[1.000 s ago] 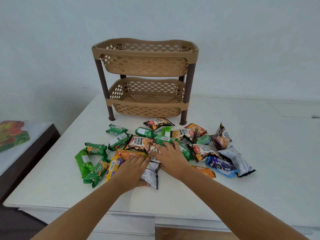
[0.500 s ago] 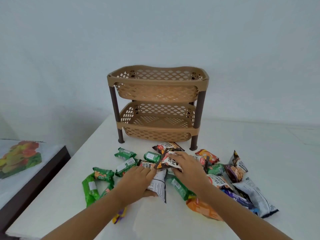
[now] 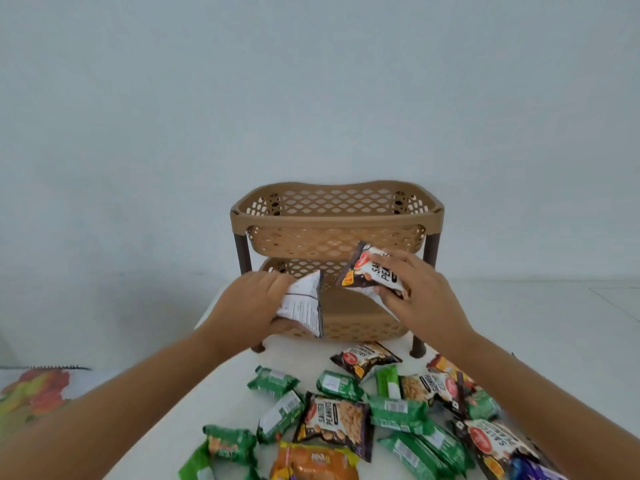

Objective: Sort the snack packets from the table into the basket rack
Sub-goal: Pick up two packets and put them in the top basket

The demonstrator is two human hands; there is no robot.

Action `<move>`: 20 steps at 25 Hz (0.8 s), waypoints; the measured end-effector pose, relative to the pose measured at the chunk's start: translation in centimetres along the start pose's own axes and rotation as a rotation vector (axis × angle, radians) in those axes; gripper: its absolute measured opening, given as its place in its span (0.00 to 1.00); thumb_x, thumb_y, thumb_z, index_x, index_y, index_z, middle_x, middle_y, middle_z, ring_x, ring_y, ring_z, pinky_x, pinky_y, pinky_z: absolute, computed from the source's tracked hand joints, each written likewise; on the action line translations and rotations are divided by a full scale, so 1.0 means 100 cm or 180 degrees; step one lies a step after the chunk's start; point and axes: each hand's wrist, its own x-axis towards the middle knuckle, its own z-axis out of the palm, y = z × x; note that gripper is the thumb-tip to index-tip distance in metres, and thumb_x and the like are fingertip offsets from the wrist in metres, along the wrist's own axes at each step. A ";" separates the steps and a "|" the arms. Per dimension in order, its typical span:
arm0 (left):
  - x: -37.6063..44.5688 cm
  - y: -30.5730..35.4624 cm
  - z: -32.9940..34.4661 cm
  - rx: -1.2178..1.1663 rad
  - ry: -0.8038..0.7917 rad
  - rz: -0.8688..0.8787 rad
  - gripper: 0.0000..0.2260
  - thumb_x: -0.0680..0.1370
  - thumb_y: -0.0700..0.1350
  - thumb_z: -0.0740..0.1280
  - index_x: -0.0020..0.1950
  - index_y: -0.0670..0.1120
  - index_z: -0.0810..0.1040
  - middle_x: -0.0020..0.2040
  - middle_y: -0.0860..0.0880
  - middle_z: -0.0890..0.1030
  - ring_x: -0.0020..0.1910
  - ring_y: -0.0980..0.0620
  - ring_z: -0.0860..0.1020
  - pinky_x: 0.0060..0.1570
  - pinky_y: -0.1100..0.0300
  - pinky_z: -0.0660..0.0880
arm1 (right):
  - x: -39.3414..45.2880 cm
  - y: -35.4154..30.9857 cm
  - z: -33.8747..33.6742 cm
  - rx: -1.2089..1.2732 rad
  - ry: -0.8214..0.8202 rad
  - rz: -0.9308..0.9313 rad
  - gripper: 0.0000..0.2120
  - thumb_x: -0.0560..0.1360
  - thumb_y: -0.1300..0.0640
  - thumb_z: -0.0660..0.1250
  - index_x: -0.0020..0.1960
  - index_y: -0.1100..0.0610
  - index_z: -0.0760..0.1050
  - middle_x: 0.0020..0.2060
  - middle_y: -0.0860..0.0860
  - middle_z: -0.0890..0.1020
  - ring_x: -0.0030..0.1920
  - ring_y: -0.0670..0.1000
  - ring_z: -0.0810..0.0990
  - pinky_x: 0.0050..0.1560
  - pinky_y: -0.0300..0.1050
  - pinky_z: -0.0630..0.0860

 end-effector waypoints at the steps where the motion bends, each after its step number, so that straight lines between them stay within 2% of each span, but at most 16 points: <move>1: 0.009 -0.014 -0.004 0.0046 -0.0011 0.0068 0.24 0.66 0.63 0.66 0.48 0.43 0.75 0.37 0.48 0.81 0.32 0.49 0.79 0.31 0.62 0.75 | 0.012 -0.003 -0.005 -0.0064 0.0147 -0.0004 0.20 0.71 0.54 0.69 0.63 0.49 0.73 0.60 0.49 0.78 0.56 0.52 0.79 0.50 0.50 0.78; 4: 0.032 -0.049 -0.011 0.0162 0.0006 0.0235 0.26 0.60 0.59 0.76 0.48 0.43 0.75 0.38 0.47 0.82 0.33 0.48 0.80 0.31 0.61 0.75 | 0.047 -0.008 -0.014 -0.0263 0.0449 0.0058 0.21 0.70 0.55 0.70 0.62 0.49 0.74 0.58 0.50 0.80 0.56 0.52 0.79 0.52 0.52 0.77; 6: 0.045 -0.064 -0.014 0.0080 0.0183 0.0159 0.27 0.60 0.59 0.76 0.49 0.42 0.75 0.41 0.45 0.83 0.36 0.46 0.81 0.32 0.58 0.76 | 0.065 -0.006 -0.018 -0.0344 0.0489 0.0075 0.21 0.70 0.55 0.70 0.62 0.48 0.74 0.58 0.50 0.80 0.57 0.52 0.78 0.54 0.53 0.76; 11: 0.078 -0.086 -0.020 0.0080 0.0460 -0.0232 0.27 0.59 0.55 0.78 0.49 0.41 0.74 0.39 0.43 0.82 0.31 0.43 0.80 0.28 0.58 0.73 | 0.105 0.003 -0.020 -0.0506 0.0345 -0.0112 0.20 0.71 0.53 0.69 0.63 0.48 0.73 0.58 0.49 0.79 0.58 0.52 0.77 0.55 0.56 0.74; 16: 0.107 -0.102 -0.009 -0.0126 0.0550 -0.0696 0.25 0.67 0.57 0.73 0.52 0.40 0.74 0.42 0.44 0.81 0.36 0.42 0.79 0.32 0.56 0.69 | 0.146 0.014 -0.027 -0.0582 0.0176 -0.0040 0.20 0.72 0.53 0.65 0.64 0.46 0.71 0.62 0.48 0.77 0.58 0.53 0.77 0.58 0.56 0.72; 20: 0.142 -0.119 0.009 0.0010 0.0370 -0.0637 0.26 0.69 0.63 0.67 0.52 0.42 0.72 0.42 0.46 0.80 0.37 0.44 0.78 0.32 0.58 0.66 | 0.178 0.025 -0.020 -0.0546 -0.0079 -0.0003 0.21 0.72 0.54 0.64 0.65 0.46 0.70 0.62 0.48 0.76 0.60 0.52 0.76 0.58 0.55 0.72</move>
